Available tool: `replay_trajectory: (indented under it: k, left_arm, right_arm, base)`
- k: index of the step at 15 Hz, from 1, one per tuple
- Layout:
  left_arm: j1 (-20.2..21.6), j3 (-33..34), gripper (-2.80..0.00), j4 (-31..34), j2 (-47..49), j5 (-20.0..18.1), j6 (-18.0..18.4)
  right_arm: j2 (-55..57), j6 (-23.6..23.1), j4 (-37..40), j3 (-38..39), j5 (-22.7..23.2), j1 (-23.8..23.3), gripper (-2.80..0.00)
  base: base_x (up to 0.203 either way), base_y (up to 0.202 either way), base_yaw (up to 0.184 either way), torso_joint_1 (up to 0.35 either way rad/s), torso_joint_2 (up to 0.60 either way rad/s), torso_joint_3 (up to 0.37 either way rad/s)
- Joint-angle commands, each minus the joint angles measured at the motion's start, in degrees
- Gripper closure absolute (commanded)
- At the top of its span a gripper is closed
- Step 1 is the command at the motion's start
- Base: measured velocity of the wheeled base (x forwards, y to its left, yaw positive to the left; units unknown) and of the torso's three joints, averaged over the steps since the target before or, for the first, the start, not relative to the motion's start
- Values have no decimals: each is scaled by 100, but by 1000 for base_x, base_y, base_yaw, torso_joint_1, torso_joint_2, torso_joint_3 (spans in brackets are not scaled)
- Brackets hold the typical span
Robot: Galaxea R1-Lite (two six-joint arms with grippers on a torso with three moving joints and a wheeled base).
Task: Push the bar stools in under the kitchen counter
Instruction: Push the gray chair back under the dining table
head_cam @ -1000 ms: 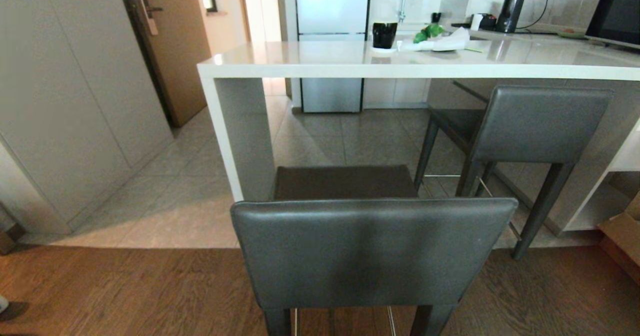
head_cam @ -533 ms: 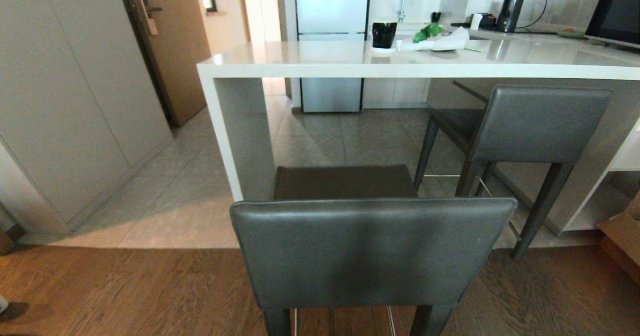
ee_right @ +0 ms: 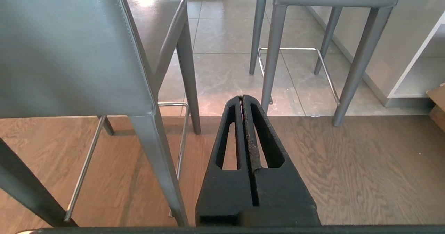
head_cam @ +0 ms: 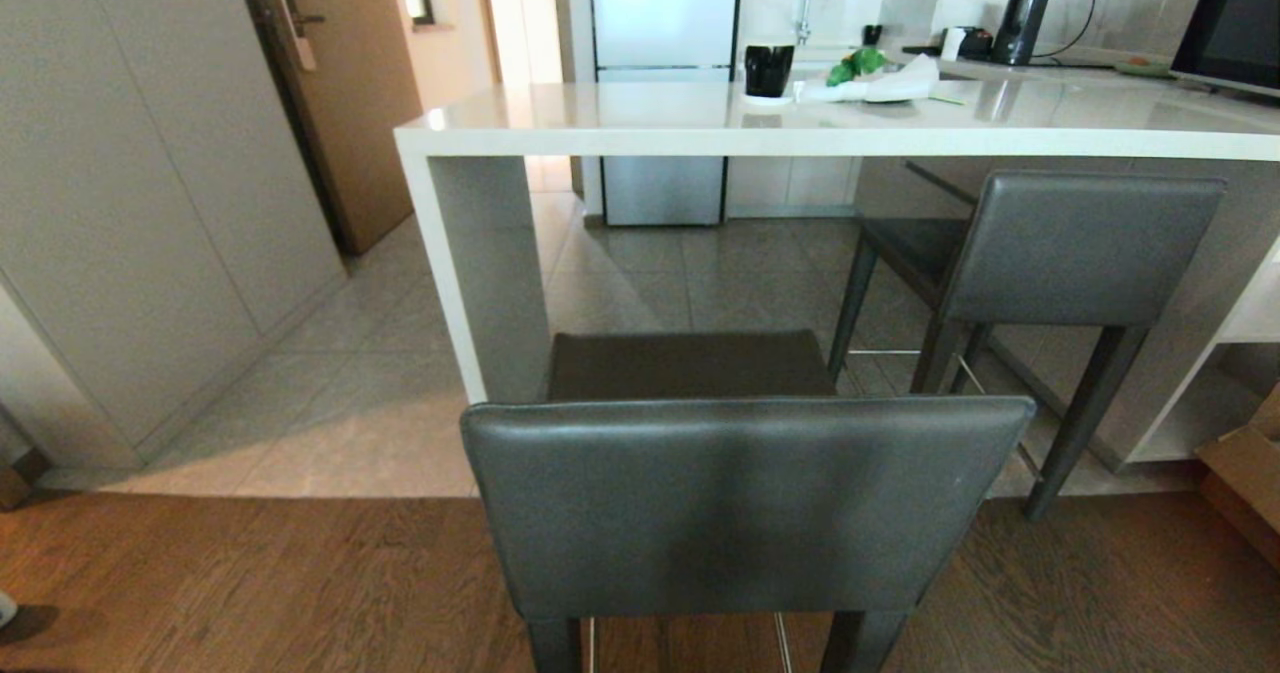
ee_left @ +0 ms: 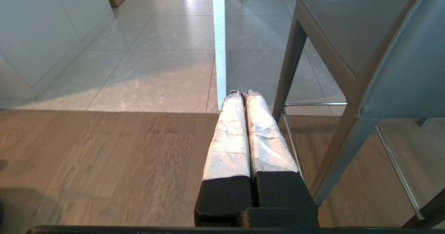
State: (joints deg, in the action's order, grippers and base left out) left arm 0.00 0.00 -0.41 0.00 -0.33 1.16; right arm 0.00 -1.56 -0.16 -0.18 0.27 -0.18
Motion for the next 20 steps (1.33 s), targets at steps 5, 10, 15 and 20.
replay_trajectory:
  k: [5,10,15,20]
  left_arm:
    - [-2,-49,0,-243,11,-81,-2]
    - [-14,-908,0,-812,2156,-392,-224]
    - [-59,-1223,0,-3766,6052,-422,-519]
    - [-970,-1352,0,-6867,8960,17,-765]
  right_arm:
    - [7,22,-8,-12,-27,1,0]
    - [1244,182,30,-750,212,28,0]
    - [4333,507,-1775,-1365,232,56,0]
    - [6938,509,-4570,-1513,237,295,0]
  base:
    - [0,0,0,0,0,0]
    - [0,0,0,0,0,0]
    - [0,0,0,0,0,0]
    - [0,0,0,0,0,0]
